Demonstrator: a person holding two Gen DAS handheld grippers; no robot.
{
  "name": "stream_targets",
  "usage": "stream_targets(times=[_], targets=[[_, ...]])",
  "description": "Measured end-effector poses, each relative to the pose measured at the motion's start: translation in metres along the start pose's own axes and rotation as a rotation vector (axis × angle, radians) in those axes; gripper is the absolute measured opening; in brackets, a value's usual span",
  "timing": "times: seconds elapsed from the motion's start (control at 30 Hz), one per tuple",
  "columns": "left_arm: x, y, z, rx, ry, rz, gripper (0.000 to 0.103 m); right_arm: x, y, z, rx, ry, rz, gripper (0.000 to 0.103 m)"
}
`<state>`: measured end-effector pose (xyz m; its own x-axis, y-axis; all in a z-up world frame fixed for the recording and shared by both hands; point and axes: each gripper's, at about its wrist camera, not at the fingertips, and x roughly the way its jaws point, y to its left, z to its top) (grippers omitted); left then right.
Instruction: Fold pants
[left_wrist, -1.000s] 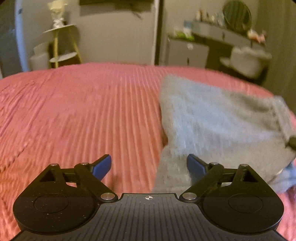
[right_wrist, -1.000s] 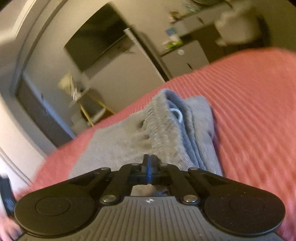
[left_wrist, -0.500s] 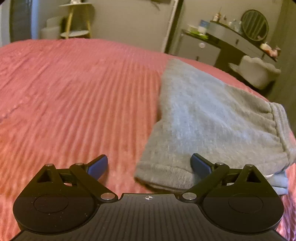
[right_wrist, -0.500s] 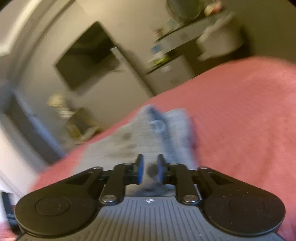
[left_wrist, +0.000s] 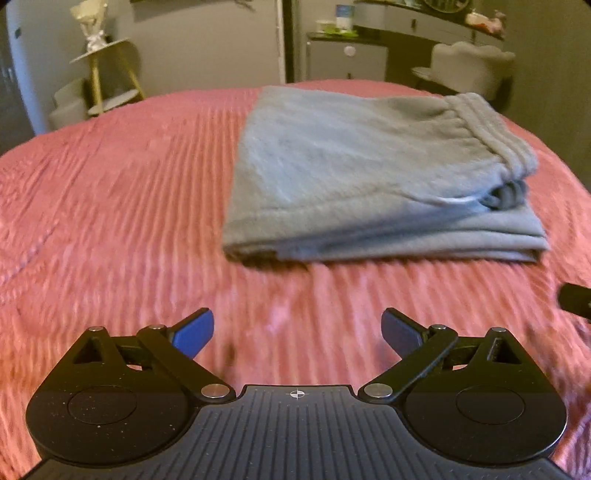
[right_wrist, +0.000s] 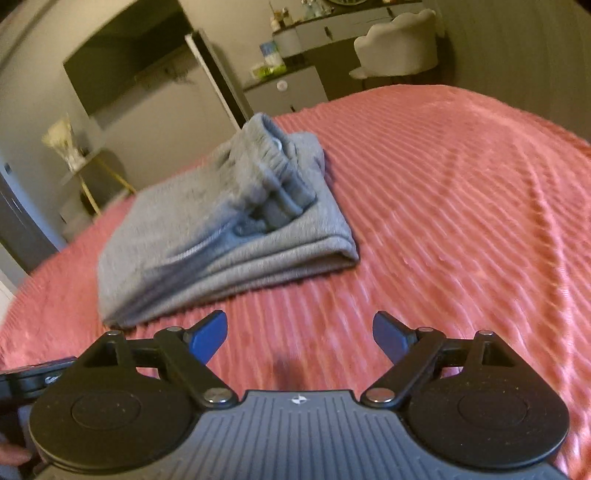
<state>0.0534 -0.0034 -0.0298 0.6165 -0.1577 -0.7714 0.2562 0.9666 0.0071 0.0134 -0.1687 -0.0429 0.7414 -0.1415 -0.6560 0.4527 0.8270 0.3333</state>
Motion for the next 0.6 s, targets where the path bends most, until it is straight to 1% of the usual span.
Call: stream_targets(times=[0.07, 0.13, 0.17, 0.3, 0.43, 0.53, 0.6], targets=[[-0.002, 0.001, -0.006, -0.015, 0.021, -0.022, 0.100, -0.001, 0.009, -0.003, -0.004, 0.037, -0.054, 0.086], [-0.003, 0.005, -0.006, -0.038, 0.037, -0.014, 0.100, 0.002, 0.017, -0.006, -0.004, 0.082, -0.126, 0.086], [-0.003, 0.006, -0.007, -0.051, 0.035, -0.004, 0.100, 0.001, 0.020, -0.008, -0.013, 0.098, -0.134, 0.086], [-0.003, 0.011, -0.008, -0.088, 0.025, 0.030, 0.100, 0.003, 0.032, -0.010, -0.077, 0.104, -0.080, 0.086], [-0.001, 0.015, -0.006, -0.122, 0.024, 0.036, 0.101, 0.007, 0.039, -0.007, -0.058, 0.120, -0.108, 0.086], [-0.004, 0.014, -0.005, -0.124, -0.026, 0.059, 0.101, 0.005, 0.048, -0.009, -0.133, 0.078, -0.128, 0.086], [-0.006, 0.014, -0.003, -0.132, -0.042, 0.067, 0.101, 0.006, 0.057, -0.009, -0.203, 0.073, -0.141, 0.086]])
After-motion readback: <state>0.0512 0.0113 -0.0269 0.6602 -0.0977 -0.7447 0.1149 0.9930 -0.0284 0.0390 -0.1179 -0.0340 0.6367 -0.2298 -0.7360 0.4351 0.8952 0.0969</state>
